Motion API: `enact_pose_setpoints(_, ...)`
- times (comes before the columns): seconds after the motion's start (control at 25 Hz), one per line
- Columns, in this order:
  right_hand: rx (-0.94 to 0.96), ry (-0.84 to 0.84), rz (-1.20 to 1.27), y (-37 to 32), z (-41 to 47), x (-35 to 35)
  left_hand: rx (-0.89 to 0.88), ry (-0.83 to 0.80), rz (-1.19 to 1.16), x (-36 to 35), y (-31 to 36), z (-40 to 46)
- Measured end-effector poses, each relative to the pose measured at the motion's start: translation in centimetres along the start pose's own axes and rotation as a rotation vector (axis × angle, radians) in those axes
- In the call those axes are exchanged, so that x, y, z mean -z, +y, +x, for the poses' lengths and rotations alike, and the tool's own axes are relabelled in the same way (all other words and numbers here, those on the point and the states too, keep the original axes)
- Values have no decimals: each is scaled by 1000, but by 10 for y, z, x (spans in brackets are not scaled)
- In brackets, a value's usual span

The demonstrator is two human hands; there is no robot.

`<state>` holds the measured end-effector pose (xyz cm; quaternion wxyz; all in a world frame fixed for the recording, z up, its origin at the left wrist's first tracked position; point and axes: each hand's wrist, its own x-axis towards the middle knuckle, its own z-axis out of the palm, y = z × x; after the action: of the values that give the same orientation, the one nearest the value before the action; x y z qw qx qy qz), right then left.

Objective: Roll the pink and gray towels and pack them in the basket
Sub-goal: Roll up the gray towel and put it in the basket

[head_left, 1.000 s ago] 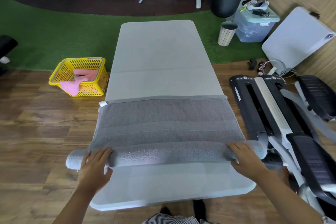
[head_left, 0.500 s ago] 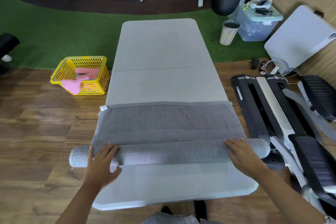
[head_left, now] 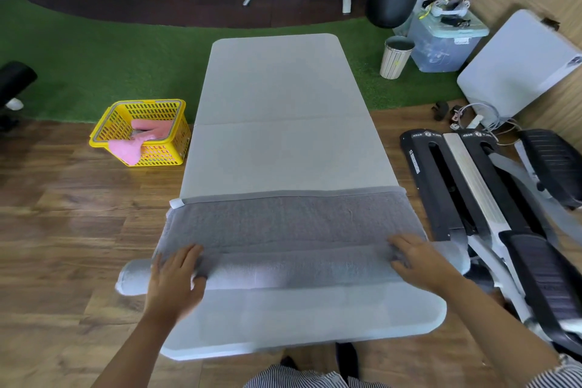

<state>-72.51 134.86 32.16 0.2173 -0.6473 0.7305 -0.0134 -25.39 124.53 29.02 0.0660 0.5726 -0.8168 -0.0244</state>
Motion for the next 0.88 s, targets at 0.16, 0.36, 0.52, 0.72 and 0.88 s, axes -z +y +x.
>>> enact_pose_setpoints(0.16,34,23,13,-3,-9,-6,-47,61,-6,-9,15,-12)
enact_pose_setpoints(0.36,-4,-78,-96,-1,-14,-12,-13,3,-48,-11,16,-12)
enact_pose_setpoints(0.52,-27,-117,-45,-1,-11,-2,-88,-1,-42,2,16,-8)
enact_pose_setpoints(0.72,27,102,-37,-1,-6,-9,70,79,-38,2,18,-8)
enact_pose_setpoints(0.88,35,-37,-83,-4,-10,-12,-1,37,-43,-9,13,-13)
